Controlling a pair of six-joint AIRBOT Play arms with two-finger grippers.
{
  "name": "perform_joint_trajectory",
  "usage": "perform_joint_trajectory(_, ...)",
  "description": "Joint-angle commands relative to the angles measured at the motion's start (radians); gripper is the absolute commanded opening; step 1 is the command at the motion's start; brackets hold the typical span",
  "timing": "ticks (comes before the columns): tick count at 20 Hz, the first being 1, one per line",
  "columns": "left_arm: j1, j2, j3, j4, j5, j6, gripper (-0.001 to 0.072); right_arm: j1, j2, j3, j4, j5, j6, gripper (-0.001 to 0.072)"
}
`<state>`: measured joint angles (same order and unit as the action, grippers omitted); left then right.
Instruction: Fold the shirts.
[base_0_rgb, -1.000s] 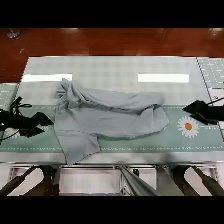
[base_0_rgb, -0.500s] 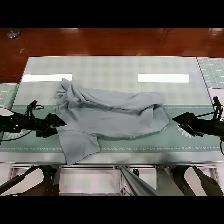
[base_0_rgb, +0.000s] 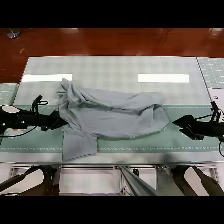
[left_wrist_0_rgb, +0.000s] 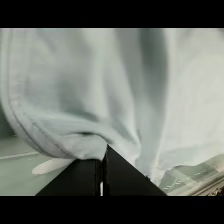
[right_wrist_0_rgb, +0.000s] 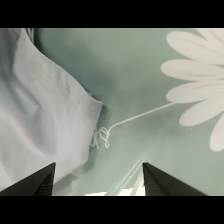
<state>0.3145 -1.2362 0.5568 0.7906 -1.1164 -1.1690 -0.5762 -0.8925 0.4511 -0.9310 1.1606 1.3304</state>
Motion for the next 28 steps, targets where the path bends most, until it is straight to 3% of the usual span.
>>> perform_joint_trajectory(1, -0.003, -0.001, 0.005, -0.05, -0.001, 0.032, 0.002, 0.086, -0.108, 0.001, 0.069, -0.068, 0.01, 0.0628)
perform_joint_trajectory(4, -0.003, -0.001, 0.005, -0.051, -0.002, 0.032, 0.0021, 0.218, -0.238, 0.028, 0.118, -0.165, 0.011, 0.0628)
perform_joint_trajectory(8, -0.003, -0.001, 0.006, -0.084, -0.013, 0.032, 0.0021, 0.325, -0.407, 0.144, 0.157, -0.173, 0.019, 0.0602)
perform_joint_trajectory(9, -0.003, -0.001, 0.006, -0.092, -0.013, 0.032, 0.002, 0.351, -0.438, 0.181, 0.162, -0.164, 0.019, 0.0459)
perform_joint_trajectory(10, -0.003, 0.0, 0.014, -0.105, -0.018, 0.032, 0.002, 0.374, -0.459, 0.227, 0.163, -0.14, 0.003, 0.0113)
perform_joint_trajectory(11, -0.003, 0.0, 0.038, -0.116, -0.035, 0.032, 0.002, 0.391, -0.463, 0.277, 0.163, -0.116, -0.017, 0.0026)
perform_joint_trajectory(16, 0.001, 0.097, 0.42, -0.279, -0.115, 0.032, 0.002, 0.406, -0.423, 0.765, 0.162, 0.074, 0.016, 0.0026)
perform_joint_trajectory(20, 0.042, 0.173, 0.892, -0.346, -0.024, 0.031, 0.002, 0.402, -0.334, 1.292, 0.144, 0.073, 0.02, 0.0026)
perform_joint_trajectory(22, 0.082, 0.198, 1.111, -0.338, -0.028, 0.031, 0.002, 0.404, -0.281, 1.514, 0.064, 0.095, 0.057, 0.0026)
perform_joint_trajectory(24, 0.125, 0.249, 1.259, -0.274, -0.028, 0.01, 0.0019, 0.404, -0.2, 1.637, -0.024, 0.123, 0.092, 0.0026)
perform_joint_trajectory(28, 0.152, 0.415, 1.35, 0.039, -0.029, -0.143, 0.0019, 0.404, 0.016, 1.642, -0.153, 0.206, 0.108, 0.0026)
